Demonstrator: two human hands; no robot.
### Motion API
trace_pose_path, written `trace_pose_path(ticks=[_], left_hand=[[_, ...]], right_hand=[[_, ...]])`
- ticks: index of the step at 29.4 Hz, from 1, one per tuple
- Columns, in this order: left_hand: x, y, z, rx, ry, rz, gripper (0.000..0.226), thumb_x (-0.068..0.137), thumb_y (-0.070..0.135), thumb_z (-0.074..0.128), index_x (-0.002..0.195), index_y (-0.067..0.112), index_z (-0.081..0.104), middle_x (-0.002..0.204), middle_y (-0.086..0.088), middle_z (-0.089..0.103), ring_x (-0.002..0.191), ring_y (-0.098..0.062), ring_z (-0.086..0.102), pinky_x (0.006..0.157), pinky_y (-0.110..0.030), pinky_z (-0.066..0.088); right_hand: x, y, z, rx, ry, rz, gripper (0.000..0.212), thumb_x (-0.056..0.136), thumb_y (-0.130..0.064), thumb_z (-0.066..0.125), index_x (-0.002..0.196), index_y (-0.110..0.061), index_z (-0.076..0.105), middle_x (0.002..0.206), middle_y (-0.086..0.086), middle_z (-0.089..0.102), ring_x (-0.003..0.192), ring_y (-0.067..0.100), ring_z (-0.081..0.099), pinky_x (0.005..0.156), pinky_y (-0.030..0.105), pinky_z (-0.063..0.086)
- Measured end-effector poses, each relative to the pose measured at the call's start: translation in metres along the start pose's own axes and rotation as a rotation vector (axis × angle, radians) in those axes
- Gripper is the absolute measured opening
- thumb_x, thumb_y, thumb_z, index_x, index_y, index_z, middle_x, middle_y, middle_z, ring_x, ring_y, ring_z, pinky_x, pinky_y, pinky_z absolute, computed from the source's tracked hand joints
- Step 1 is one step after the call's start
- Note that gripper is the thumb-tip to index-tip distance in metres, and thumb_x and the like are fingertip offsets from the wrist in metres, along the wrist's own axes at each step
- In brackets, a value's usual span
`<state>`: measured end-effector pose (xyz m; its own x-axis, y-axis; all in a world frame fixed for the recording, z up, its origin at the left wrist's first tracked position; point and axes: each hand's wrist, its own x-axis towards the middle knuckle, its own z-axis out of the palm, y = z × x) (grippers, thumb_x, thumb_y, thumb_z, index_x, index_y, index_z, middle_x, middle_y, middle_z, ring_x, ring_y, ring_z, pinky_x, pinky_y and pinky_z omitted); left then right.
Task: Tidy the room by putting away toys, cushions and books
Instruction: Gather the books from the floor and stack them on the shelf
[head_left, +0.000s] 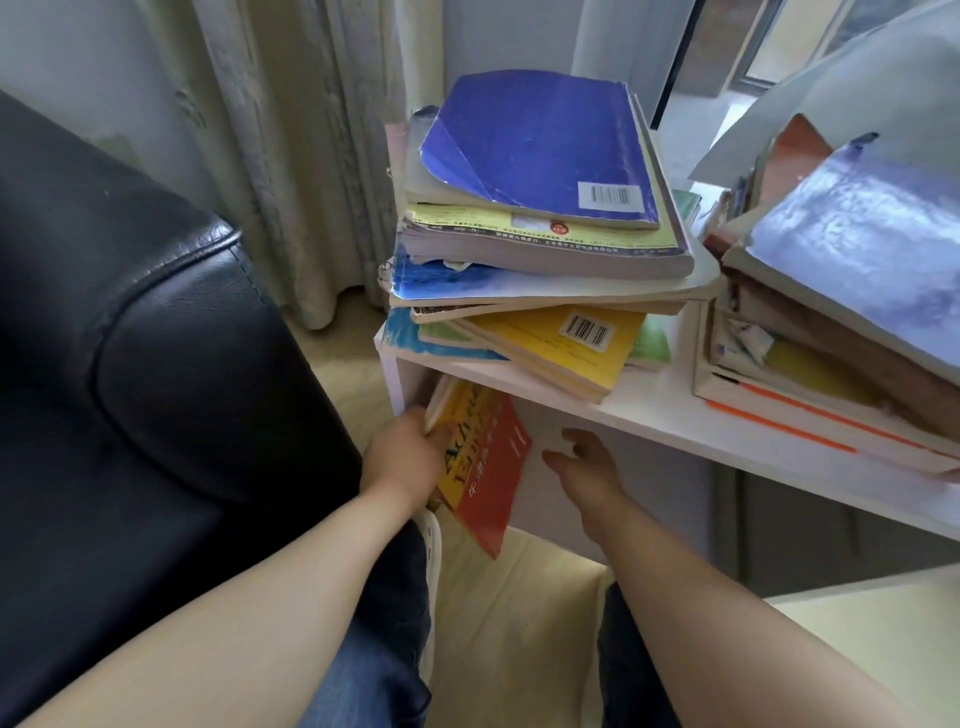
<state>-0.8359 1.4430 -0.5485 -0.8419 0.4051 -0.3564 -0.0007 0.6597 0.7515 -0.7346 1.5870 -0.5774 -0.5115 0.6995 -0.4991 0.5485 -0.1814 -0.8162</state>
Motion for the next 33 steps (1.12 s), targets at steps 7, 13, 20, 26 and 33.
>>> trace_pose_path(ticks=[7,13,20,26,33], left_hand=[[0.001,0.008,0.009,0.011,0.075,-0.022,0.025,0.097,0.036,0.041,0.102,0.015,0.053,0.101,-0.011,0.065,0.087,-0.031,0.066,0.078,-0.044,0.057],[0.006,0.012,0.017,0.044,0.069,-0.075,0.013,0.095,0.018,0.043,0.104,0.009,0.047,0.105,-0.014,0.06,0.092,-0.029,0.06,0.075,-0.037,0.052],[0.008,0.003,0.007,0.084,0.002,-0.077,0.023,0.09,0.021,0.05,0.112,0.014,0.052,0.105,-0.008,0.063,0.09,-0.026,0.063,0.079,-0.041,0.057],[-0.001,-0.002,0.002,0.134,0.001,-0.087,0.029,0.092,0.026,0.052,0.12,0.018,0.052,0.109,-0.006,0.063,0.094,-0.025,0.063,0.082,-0.041,0.056],[-0.024,0.002,-0.009,0.217,0.058,-0.086,0.03,0.093,0.034,0.049,0.12,0.019,0.05,0.095,0.0,0.055,0.08,-0.019,0.057,0.066,-0.03,0.049]], right_hand=[[-0.001,0.005,-0.001,-0.071,-0.084,0.093,0.029,0.09,-0.008,0.059,0.119,-0.005,0.058,0.127,0.011,0.055,0.097,0.017,0.048,0.082,0.027,0.04],[0.005,0.003,0.003,-0.119,-0.113,0.132,0.029,0.094,-0.01,0.048,0.119,-0.003,0.062,0.11,0.01,0.058,0.094,0.023,0.05,0.082,0.031,0.042],[0.002,0.001,0.008,-0.132,-0.141,0.168,0.028,0.095,-0.012,0.047,0.118,-0.002,0.057,0.113,0.02,0.059,0.117,0.036,0.053,0.1,0.046,0.043],[-0.01,0.0,0.006,-0.143,-0.163,0.146,0.029,0.093,-0.012,0.048,0.117,0.001,0.055,0.115,0.024,0.058,0.109,0.034,0.056,0.098,0.046,0.045],[-0.037,-0.012,-0.002,-0.137,-0.121,0.057,0.032,0.091,-0.01,0.047,0.118,0.006,0.055,0.113,0.027,0.061,0.118,0.043,0.052,0.097,0.055,0.043]])
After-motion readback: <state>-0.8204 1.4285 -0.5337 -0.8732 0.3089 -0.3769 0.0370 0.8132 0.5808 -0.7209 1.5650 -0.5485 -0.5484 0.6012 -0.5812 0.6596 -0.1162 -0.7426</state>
